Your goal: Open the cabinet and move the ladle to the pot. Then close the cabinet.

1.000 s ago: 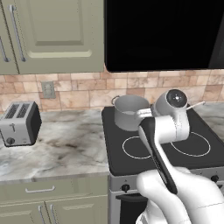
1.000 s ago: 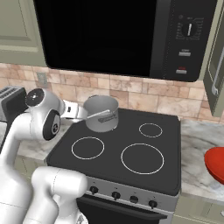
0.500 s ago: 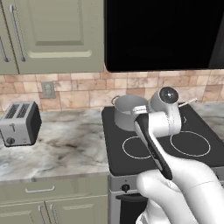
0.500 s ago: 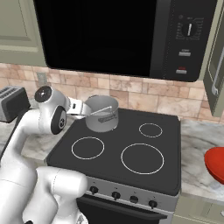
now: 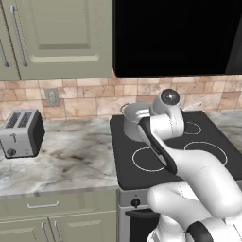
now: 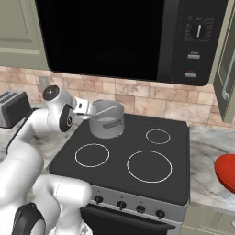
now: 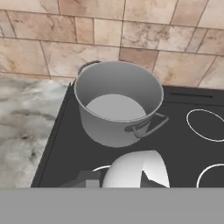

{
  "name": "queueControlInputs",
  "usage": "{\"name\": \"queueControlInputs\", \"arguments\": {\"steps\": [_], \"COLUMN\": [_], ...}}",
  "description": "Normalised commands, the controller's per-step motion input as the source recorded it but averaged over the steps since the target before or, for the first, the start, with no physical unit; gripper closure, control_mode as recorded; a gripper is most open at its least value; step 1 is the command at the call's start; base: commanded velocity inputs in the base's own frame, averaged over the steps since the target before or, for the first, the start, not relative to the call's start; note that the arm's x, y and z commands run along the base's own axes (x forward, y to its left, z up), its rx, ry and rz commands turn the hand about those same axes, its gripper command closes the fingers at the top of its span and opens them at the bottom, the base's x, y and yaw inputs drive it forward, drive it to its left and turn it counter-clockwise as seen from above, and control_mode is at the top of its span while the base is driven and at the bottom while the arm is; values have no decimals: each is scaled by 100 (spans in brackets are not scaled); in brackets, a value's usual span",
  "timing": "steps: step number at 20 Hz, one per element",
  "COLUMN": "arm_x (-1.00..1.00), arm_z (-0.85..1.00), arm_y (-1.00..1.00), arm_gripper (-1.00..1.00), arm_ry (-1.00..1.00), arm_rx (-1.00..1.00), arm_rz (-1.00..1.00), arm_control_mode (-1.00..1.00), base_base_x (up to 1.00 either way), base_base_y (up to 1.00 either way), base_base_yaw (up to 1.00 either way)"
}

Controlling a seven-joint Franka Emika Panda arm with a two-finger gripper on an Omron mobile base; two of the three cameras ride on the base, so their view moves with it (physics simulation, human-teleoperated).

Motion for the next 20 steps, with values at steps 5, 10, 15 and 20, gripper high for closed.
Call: {"name": "queueControlInputs", "arguments": {"steps": [5,10,15,20], "arm_x": [39,40,35,38], "arm_z": [-21,-24,-11,-15], "arm_y": [0,0,0,1], "arm_gripper": [100,100,100,100], "arm_ry": [1,1,1,1], "arm_rx": [-1,-1,0,0], "arm_rz": [0,0,0,0], "arm_control_mode": [-100,-100,-100,-100], "base_base_x": [0,0,0,0], "base_base_y": [0,0,0,0], "base_base_yaw": [0,0,0,0]}}
